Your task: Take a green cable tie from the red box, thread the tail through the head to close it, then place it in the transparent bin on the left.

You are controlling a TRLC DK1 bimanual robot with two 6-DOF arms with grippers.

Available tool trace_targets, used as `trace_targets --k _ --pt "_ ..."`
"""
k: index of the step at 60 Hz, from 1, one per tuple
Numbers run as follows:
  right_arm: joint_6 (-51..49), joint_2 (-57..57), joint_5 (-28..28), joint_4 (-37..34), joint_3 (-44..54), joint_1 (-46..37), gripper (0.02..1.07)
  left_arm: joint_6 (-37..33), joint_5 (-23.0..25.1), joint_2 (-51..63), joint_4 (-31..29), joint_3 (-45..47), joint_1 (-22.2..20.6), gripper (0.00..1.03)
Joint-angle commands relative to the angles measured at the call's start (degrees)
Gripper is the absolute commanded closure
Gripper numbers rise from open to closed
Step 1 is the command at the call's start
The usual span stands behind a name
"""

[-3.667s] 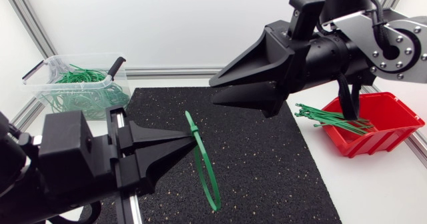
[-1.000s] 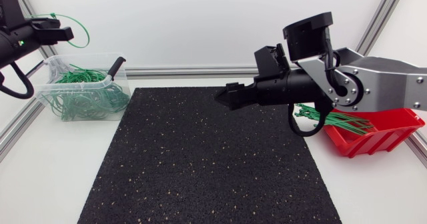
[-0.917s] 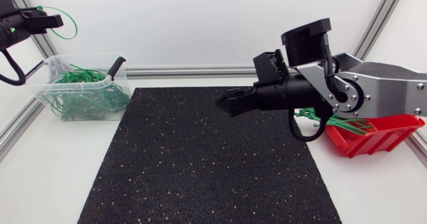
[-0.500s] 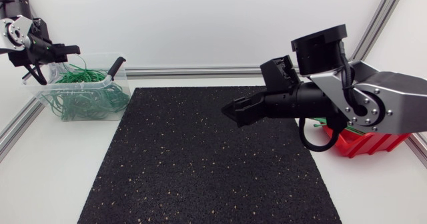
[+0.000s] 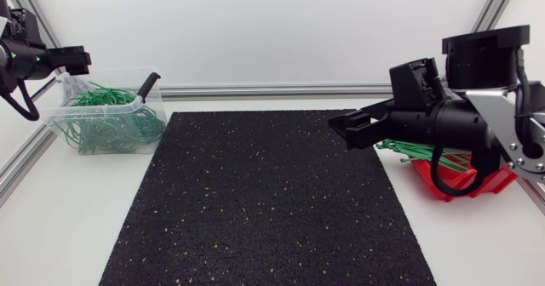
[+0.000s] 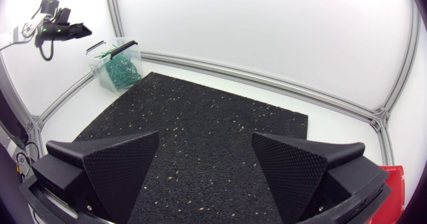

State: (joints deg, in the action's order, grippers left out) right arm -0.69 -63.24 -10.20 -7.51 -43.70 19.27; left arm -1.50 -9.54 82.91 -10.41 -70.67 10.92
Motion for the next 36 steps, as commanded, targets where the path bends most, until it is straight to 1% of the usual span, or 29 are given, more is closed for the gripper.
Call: trace_targets --k 1,6,11,20,23,26,36 --pt "-2.04 2.86 0.44 -0.40 2.48 -3.01 0.06 -0.26 -0.39 -6.36 1.27 6.87 -1.78 0.05" --pt "-3.09 5.67 0.62 -0.49 3.80 -5.73 0.06 -1.23 -0.39 -12.43 3.91 12.49 -3.53 0.05" --pt "-4.58 9.10 2.55 -0.49 5.65 -7.93 0.06 -1.58 -0.39 -17.88 5.76 17.59 -5.03 0.05" --pt "-7.05 14.99 5.63 -0.23 9.69 -11.09 0.06 -1.58 -0.30 -25.17 6.81 24.00 -7.40 0.05" --pt "-7.66 17.01 6.86 -0.05 11.18 -11.80 0.06 -1.58 -0.30 -27.63 8.48 26.90 -8.28 0.05" --pt "-7.75 18.77 7.12 -0.05 12.41 -12.85 0.06 -1.67 -0.30 -29.21 9.89 29.10 -8.63 0.05" --pt "-7.75 24.75 7.82 0.21 16.37 -16.63 0.06 -1.23 -0.30 -35.54 11.38 35.78 -10.39 0.05"
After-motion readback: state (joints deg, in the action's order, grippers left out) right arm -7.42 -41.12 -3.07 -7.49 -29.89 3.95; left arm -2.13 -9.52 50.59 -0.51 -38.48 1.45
